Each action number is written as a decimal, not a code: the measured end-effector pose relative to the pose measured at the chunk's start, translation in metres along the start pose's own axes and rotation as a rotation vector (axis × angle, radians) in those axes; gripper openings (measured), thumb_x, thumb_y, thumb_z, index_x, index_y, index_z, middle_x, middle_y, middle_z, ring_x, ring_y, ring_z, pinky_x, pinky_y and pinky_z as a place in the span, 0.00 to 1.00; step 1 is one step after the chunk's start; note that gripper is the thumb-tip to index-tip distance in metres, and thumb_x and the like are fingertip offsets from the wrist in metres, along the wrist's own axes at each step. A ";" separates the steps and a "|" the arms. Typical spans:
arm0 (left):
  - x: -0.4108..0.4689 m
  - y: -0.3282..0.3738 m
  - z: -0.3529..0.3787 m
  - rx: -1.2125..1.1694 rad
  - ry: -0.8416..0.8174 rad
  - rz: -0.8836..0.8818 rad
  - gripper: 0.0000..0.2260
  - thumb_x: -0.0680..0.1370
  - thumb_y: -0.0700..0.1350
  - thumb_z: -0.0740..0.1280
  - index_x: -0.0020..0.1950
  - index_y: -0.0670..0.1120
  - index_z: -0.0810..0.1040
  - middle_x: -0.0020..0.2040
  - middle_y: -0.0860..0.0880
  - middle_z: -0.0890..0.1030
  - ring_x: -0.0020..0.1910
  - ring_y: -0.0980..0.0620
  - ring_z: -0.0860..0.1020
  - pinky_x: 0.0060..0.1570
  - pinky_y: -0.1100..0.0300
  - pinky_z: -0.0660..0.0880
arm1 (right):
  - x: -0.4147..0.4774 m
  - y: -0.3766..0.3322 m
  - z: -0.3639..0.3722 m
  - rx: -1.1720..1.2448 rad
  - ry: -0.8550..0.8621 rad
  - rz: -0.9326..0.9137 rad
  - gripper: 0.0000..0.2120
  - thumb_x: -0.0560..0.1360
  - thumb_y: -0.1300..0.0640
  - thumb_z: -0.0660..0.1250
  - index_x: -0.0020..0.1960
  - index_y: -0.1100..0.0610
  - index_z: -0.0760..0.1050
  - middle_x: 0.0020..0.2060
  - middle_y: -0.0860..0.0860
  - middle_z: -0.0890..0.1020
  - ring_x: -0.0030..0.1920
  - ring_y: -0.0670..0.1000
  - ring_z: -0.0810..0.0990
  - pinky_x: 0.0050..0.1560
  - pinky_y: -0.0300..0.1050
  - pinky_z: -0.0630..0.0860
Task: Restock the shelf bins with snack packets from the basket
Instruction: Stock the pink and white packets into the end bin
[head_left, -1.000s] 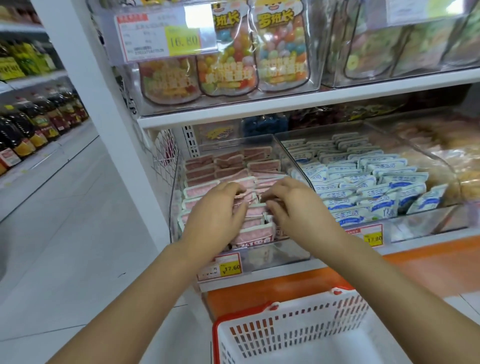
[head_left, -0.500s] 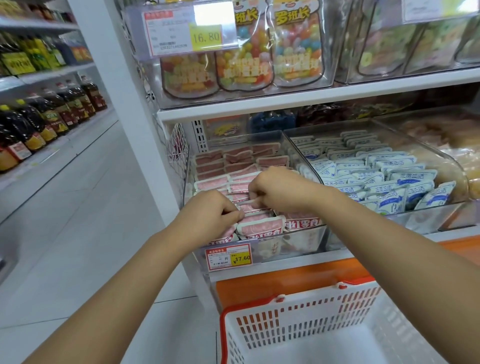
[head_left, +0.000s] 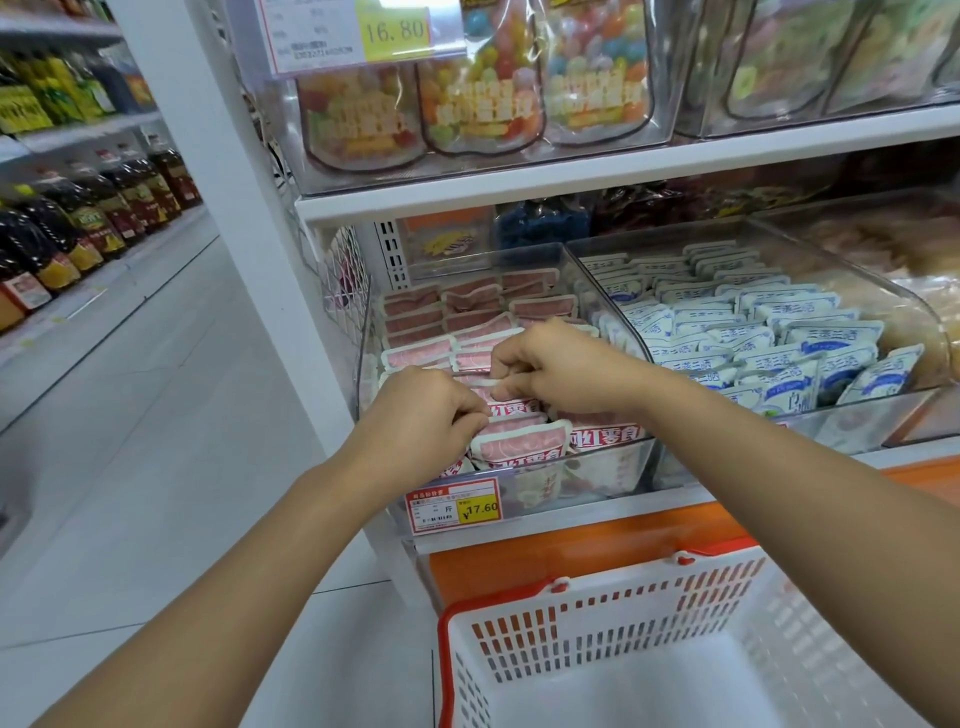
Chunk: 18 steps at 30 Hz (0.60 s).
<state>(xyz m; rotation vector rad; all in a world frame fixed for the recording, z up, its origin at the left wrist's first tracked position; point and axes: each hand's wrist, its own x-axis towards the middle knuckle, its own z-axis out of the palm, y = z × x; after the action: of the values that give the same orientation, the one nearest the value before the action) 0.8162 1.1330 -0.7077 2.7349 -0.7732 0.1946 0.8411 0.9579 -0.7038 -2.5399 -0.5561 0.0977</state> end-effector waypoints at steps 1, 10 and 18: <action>0.000 0.001 0.002 -0.025 0.016 -0.010 0.08 0.78 0.46 0.66 0.50 0.47 0.85 0.40 0.49 0.85 0.41 0.52 0.80 0.43 0.60 0.71 | 0.001 0.000 0.001 0.024 -0.030 0.018 0.08 0.76 0.58 0.69 0.42 0.62 0.76 0.28 0.47 0.72 0.29 0.45 0.68 0.32 0.39 0.66; 0.003 0.003 0.010 -0.144 -0.001 -0.109 0.07 0.77 0.44 0.68 0.49 0.44 0.85 0.37 0.44 0.83 0.38 0.49 0.80 0.41 0.56 0.75 | 0.011 -0.008 0.007 -0.046 -0.192 0.067 0.09 0.76 0.63 0.65 0.39 0.57 0.80 0.27 0.48 0.74 0.28 0.46 0.69 0.31 0.39 0.68; -0.022 0.012 0.012 -0.117 0.204 0.042 0.07 0.76 0.52 0.69 0.48 0.49 0.81 0.45 0.54 0.81 0.45 0.54 0.78 0.46 0.55 0.76 | -0.025 0.004 0.001 -0.060 0.201 -0.100 0.05 0.71 0.55 0.74 0.45 0.55 0.84 0.38 0.46 0.82 0.39 0.43 0.78 0.42 0.36 0.73</action>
<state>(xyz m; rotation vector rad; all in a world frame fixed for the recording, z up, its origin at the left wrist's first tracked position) 0.7917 1.1305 -0.7208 2.5412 -0.7600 0.4167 0.8199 0.9454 -0.7072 -2.5357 -0.6120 -0.2108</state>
